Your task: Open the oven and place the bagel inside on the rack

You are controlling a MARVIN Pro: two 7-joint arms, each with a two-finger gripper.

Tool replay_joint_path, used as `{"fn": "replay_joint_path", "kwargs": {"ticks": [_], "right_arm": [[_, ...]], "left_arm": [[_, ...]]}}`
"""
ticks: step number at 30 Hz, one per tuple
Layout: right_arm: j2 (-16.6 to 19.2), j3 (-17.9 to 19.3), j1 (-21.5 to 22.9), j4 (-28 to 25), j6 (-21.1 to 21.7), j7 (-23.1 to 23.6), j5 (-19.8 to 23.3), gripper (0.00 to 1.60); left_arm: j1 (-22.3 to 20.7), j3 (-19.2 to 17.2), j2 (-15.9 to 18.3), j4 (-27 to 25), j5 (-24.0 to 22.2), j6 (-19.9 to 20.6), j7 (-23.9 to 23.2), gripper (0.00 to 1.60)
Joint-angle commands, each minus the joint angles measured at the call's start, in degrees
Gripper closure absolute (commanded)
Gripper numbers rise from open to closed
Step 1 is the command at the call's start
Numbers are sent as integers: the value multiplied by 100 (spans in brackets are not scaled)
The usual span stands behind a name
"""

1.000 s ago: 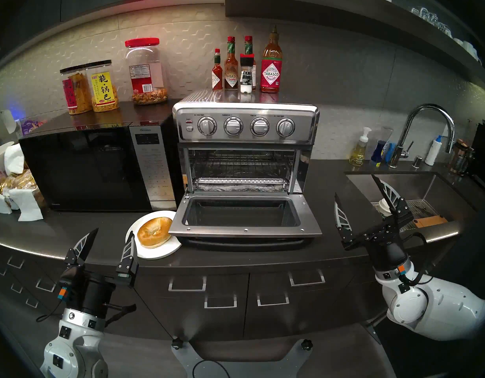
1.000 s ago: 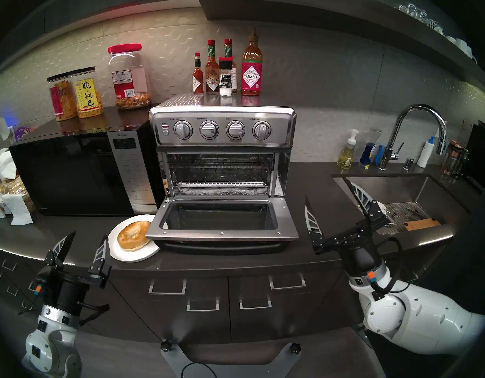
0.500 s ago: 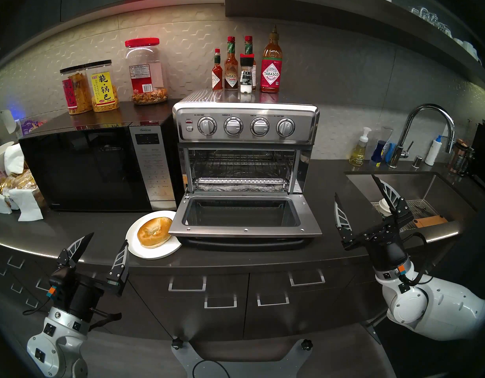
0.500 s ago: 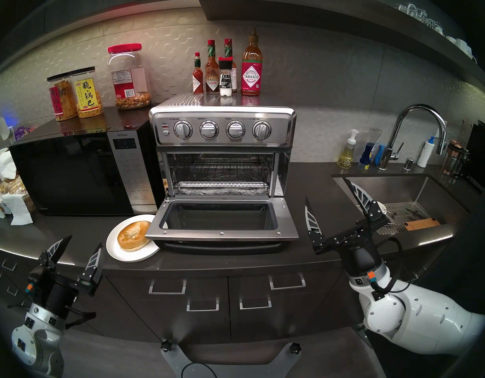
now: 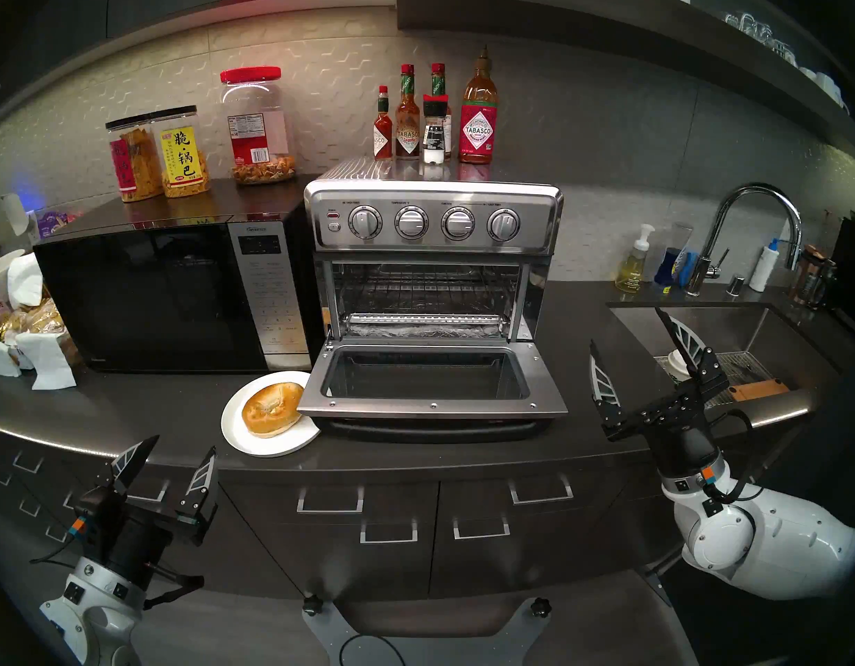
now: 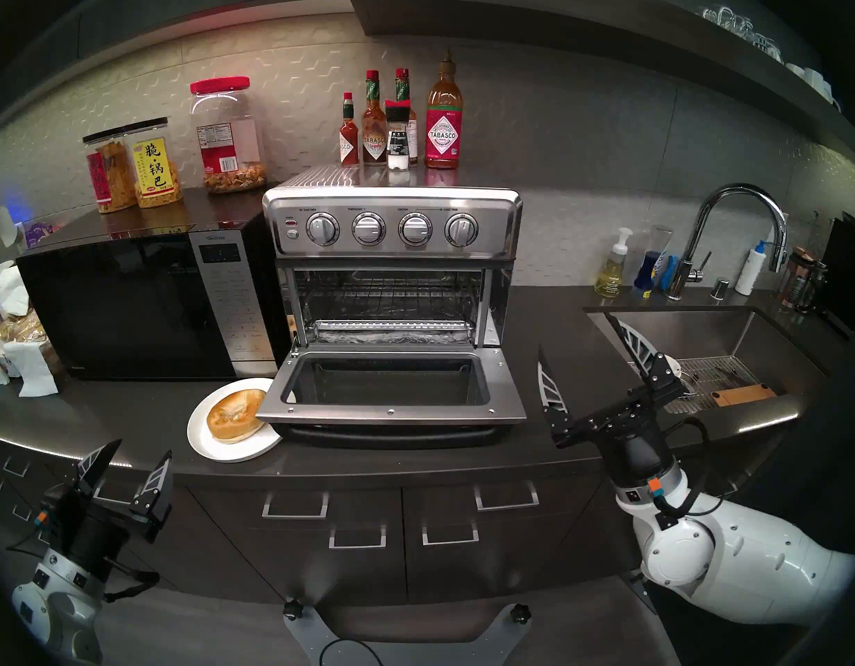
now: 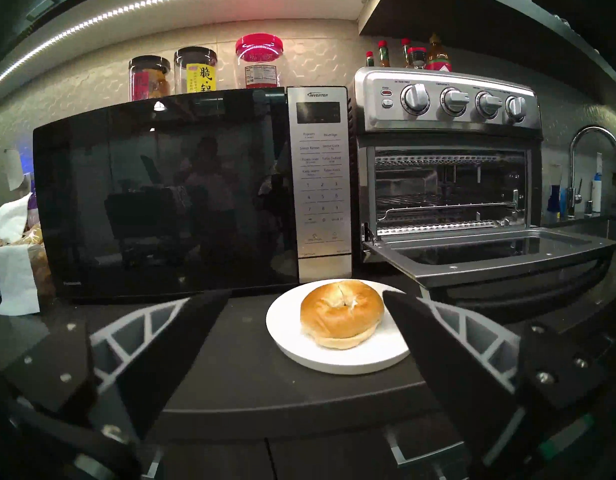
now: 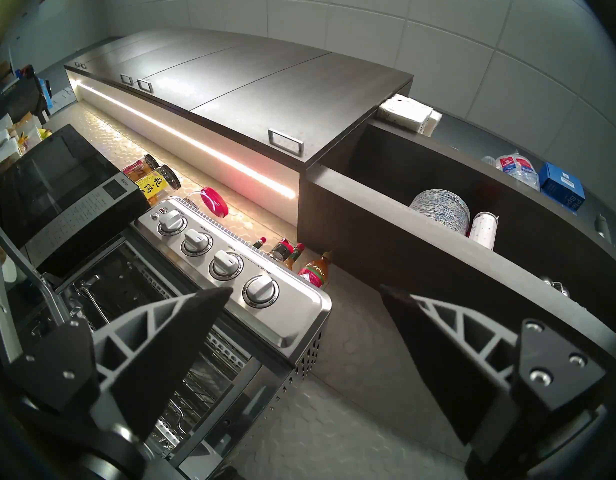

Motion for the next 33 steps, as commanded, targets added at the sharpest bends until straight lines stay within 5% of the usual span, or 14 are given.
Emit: {"fn": "replay_joint_path", "kwargs": {"ticks": [1, 21, 33], "right_arm": [[-4, 40, 32, -72, -1, -29, 3, 0], [-3, 39, 33, -73, 0, -30, 3, 0], [-3, 39, 32, -74, 1, -31, 3, 0]], "left_arm": [[71, -348, 152, -272, -256, 36, -192, 0], [816, -1767, 751, -261, 66, 1008, -1291, 0], [613, -2037, 1202, -17, 289, 1541, -1538, 0]]}}
